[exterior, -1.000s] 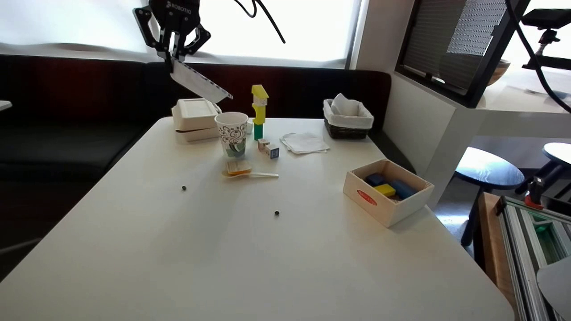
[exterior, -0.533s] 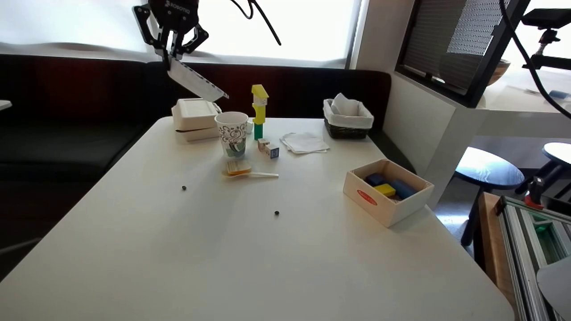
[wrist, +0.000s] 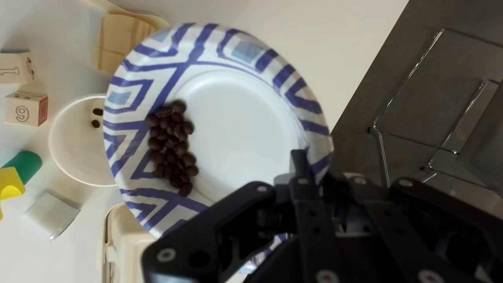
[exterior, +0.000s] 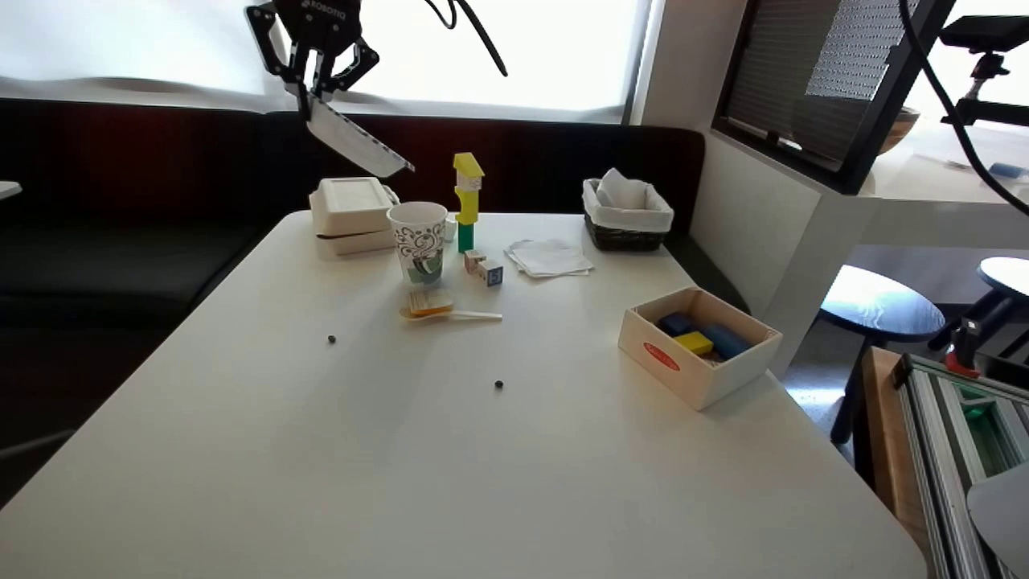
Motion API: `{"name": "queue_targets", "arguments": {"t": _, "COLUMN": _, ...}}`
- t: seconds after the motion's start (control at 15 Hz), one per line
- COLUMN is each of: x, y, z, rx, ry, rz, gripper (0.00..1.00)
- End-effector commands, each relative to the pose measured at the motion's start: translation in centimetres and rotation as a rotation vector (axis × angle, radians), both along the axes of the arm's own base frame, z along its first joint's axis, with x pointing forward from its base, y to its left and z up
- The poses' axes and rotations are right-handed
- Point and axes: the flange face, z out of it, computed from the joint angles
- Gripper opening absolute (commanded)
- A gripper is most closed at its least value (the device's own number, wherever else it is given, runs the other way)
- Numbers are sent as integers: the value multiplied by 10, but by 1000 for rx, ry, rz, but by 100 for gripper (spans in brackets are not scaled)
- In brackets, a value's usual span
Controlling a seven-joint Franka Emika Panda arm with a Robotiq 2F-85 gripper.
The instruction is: Pour the contents in the bowl into the coffee cup.
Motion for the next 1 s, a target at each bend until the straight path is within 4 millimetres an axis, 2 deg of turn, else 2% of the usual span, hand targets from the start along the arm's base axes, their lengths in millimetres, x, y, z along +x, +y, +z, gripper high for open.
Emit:
{"name": "queue_targets", "arguments": {"t": 0.0, "x": 7, "y": -12, "z": 0, "rx": 0, "ry": 9, "rz": -49, "gripper": 2}}
{"name": "queue_targets", "arguments": {"t": 0.2, "x": 9, "y": -20, "z": -3, "rx": -3, "ry": 11, "rz": -58, "gripper": 2}}
{"name": "queue_targets", "arguments": {"t": 0.93, "x": 17, "y": -52, "z": -37, "rx": 45, "ry": 36, "rz": -32, "gripper": 2}}
